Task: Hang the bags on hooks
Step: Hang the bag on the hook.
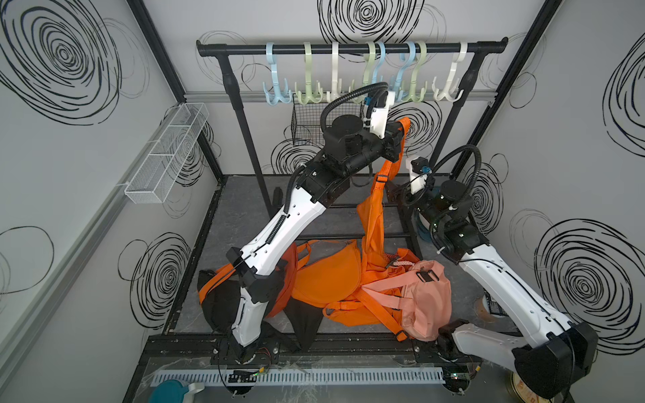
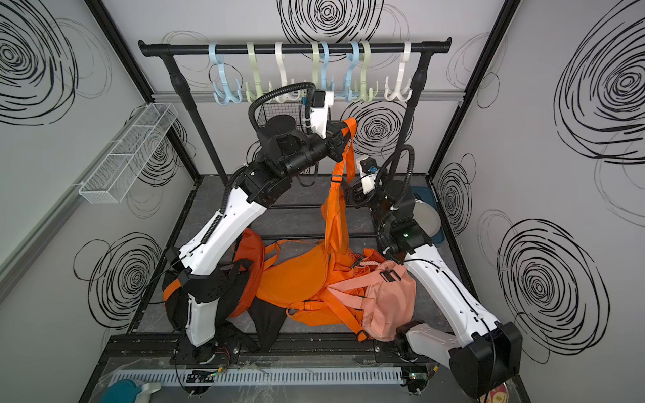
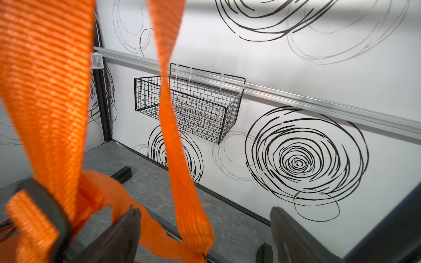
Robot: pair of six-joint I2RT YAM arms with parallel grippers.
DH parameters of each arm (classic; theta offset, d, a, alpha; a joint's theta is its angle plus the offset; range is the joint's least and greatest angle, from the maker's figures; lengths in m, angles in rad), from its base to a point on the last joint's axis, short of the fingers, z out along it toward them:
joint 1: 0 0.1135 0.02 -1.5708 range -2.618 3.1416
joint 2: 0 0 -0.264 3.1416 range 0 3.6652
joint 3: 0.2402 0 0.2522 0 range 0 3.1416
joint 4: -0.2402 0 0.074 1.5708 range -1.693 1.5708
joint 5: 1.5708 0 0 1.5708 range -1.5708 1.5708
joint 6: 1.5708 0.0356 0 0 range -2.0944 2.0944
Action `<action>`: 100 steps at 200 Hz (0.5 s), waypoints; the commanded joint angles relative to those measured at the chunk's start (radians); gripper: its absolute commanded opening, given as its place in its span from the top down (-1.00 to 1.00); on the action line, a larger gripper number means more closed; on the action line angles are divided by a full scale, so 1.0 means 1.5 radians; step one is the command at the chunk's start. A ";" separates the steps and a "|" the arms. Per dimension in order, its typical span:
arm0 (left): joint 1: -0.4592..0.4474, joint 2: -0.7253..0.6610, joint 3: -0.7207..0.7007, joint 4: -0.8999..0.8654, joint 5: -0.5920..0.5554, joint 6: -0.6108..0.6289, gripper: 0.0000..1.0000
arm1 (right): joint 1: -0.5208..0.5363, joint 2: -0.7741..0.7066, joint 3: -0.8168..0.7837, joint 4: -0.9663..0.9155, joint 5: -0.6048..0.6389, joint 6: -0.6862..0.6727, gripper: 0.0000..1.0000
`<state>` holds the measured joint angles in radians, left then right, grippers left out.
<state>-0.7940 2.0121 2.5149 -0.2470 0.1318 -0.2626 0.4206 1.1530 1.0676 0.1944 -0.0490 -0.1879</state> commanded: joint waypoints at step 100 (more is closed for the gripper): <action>0.003 -0.047 -0.016 0.010 0.075 -0.027 1.00 | -0.006 0.026 0.018 0.078 0.004 -0.040 -0.74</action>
<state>-0.7918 1.9991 2.4920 -0.2672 0.2081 -0.2905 0.4156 1.1763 1.0695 0.2504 -0.0284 -0.2283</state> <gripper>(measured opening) 0.048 0.868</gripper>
